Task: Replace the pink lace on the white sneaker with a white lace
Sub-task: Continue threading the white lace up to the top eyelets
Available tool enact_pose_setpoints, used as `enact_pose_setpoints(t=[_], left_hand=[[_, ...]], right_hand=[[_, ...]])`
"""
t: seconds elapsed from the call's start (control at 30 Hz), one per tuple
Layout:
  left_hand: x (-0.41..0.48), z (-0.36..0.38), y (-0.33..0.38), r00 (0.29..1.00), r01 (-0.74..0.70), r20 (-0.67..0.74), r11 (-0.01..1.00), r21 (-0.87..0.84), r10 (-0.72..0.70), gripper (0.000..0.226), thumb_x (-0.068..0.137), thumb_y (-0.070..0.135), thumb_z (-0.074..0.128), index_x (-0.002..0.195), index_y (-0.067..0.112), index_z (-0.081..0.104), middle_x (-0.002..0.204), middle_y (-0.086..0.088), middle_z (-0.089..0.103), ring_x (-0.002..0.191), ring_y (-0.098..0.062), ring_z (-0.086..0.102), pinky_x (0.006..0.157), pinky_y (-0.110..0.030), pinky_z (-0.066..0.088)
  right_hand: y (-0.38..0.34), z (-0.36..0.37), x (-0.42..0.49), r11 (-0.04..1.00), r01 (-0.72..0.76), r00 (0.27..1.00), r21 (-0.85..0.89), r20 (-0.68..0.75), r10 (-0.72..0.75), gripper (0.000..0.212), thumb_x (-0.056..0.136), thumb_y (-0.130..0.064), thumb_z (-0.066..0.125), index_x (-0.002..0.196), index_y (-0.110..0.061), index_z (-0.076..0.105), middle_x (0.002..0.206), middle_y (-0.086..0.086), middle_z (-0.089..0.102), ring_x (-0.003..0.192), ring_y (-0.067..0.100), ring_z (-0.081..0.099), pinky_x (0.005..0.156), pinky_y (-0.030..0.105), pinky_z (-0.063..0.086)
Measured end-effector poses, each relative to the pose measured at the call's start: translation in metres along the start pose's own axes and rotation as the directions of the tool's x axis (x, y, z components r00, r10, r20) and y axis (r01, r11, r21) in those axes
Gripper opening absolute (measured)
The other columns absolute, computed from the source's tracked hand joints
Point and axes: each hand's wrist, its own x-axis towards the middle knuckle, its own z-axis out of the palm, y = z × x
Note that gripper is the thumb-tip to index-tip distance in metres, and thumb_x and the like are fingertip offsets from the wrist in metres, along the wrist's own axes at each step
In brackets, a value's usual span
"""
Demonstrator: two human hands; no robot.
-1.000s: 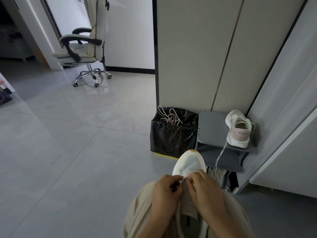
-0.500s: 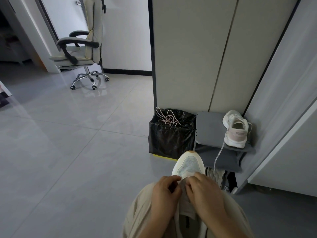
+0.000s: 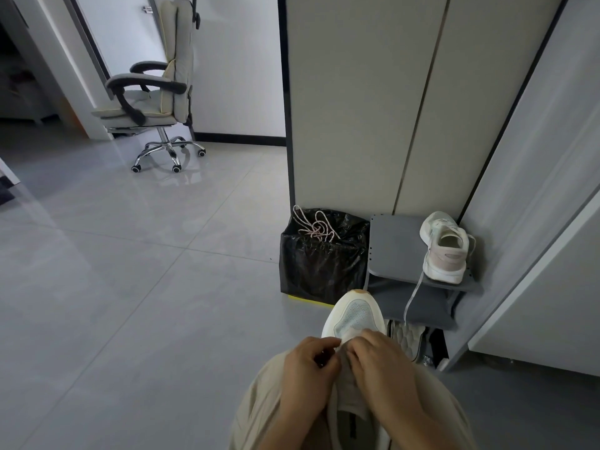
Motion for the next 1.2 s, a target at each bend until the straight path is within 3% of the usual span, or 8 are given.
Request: enact_pose_setpoints(t=[0.23, 0.33, 0.53, 0.7, 0.8, 1.07, 1.13, 1.2], left_hand=[[0.0, -0.006, 0.003, 0.998, 0.001, 0.061, 1.0, -0.001, -0.001, 0.025, 0.084, 0.018, 0.066, 0.084, 0.042, 0.059, 0.082, 0.014, 0.061, 0.081, 0.013, 0.053, 0.067, -0.003, 0.041], [0.005, -0.007, 0.002, 0.997, 0.055, 0.065, 0.997, -0.059, -0.051, 0.014, 0.087, 0.018, 0.062, 0.091, 0.03, 0.066, 0.082, 0.011, 0.065, 0.071, 0.009, 0.056, 0.064, -0.004, 0.043], [0.023, 0.0, 0.006, 0.972, 0.233, 0.094, 0.95, -0.21, -0.217, 0.01, 0.087, 0.013, 0.063, 0.077, 0.013, 0.066, 0.071, -0.003, 0.064, 0.059, -0.013, 0.056, 0.059, -0.023, 0.052], [0.021, 0.001, 0.005, 0.985, 0.165, 0.073, 0.972, -0.166, -0.155, 0.018, 0.088, 0.011, 0.06, 0.072, 0.018, 0.061, 0.062, 0.001, 0.059, 0.051, -0.009, 0.052, 0.053, -0.017, 0.046], [0.02, -0.011, 0.007, 0.981, 0.164, -0.048, 0.937, -0.309, -0.187, 0.02, 0.088, 0.0, 0.054, 0.072, 0.011, 0.058, 0.056, 0.001, 0.055, 0.043, -0.006, 0.051, 0.049, -0.017, 0.045], [0.055, -0.218, -0.181, 0.681, 0.132, -0.494, 0.754, -0.643, -0.54, 0.034, 0.081, -0.005, 0.044, 0.087, 0.02, 0.067, 0.078, 0.006, 0.069, 0.082, -0.003, 0.068, 0.081, -0.032, 0.057], [0.053, -0.245, -0.173, 0.563, 0.246, -0.632, 0.838, -0.487, -0.533, 0.03, 0.086, -0.005, 0.039, 0.077, 0.016, 0.058, 0.055, 0.014, 0.065, 0.061, 0.002, 0.066, 0.057, -0.018, 0.056], [0.044, -0.22, -0.11, 0.603, 0.278, -0.682, 0.911, -0.306, -0.413, 0.016, 0.089, -0.001, 0.047, 0.079, 0.006, 0.057, 0.045, 0.012, 0.06, 0.044, 0.0, 0.059, 0.045, -0.025, 0.052]], right_hand=[[0.003, -0.005, 0.006, 0.982, 0.146, 0.987, -0.121, -0.046, -0.153, 0.02, 0.066, -0.012, 0.06, 0.052, -0.02, 0.048, 0.055, -0.006, 0.045, 0.053, 0.01, 0.044, 0.057, 0.022, 0.032], [0.003, -0.004, 0.01, 0.98, 0.153, 0.987, -0.123, -0.019, -0.157, 0.034, 0.055, -0.01, 0.082, 0.052, -0.02, 0.05, 0.055, -0.006, 0.047, 0.052, 0.011, 0.046, 0.06, 0.024, 0.03], [0.001, -0.003, 0.006, 1.0, 0.029, 0.996, -0.001, 0.084, -0.029, 0.036, 0.048, -0.019, 0.09, 0.055, -0.021, 0.055, 0.059, -0.007, 0.051, 0.049, 0.009, 0.051, 0.049, 0.018, 0.039], [-0.002, -0.01, 0.007, 0.984, -0.099, 0.983, 0.149, 0.167, 0.074, 0.02, 0.078, -0.035, 0.048, 0.062, -0.027, 0.056, 0.064, -0.013, 0.05, 0.054, -0.001, 0.05, 0.054, 0.012, 0.034], [0.005, -0.021, 0.006, 0.804, -0.349, 0.934, 0.48, 0.242, 0.262, 0.014, 0.085, -0.018, 0.064, 0.087, -0.03, 0.058, 0.079, -0.014, 0.056, 0.072, 0.0, 0.056, 0.064, 0.004, 0.039], [0.046, -0.039, -0.003, 0.589, -0.568, 0.821, 0.575, 0.341, 0.458, 0.025, 0.087, -0.002, 0.058, 0.084, -0.026, 0.059, 0.089, -0.003, 0.063, 0.081, -0.004, 0.057, 0.068, 0.004, 0.041], [0.044, -0.036, -0.003, 0.623, -0.572, 0.82, 0.533, 0.388, 0.421, 0.028, 0.086, 0.004, 0.055, 0.079, -0.023, 0.061, 0.084, -0.006, 0.064, 0.079, -0.002, 0.058, 0.068, 0.005, 0.041], [0.043, -0.036, -0.002, 0.585, -0.604, 0.797, 0.542, 0.41, 0.443, 0.031, 0.087, 0.008, 0.049, 0.074, -0.018, 0.061, 0.076, -0.001, 0.063, 0.07, 0.005, 0.059, 0.065, 0.009, 0.043]])
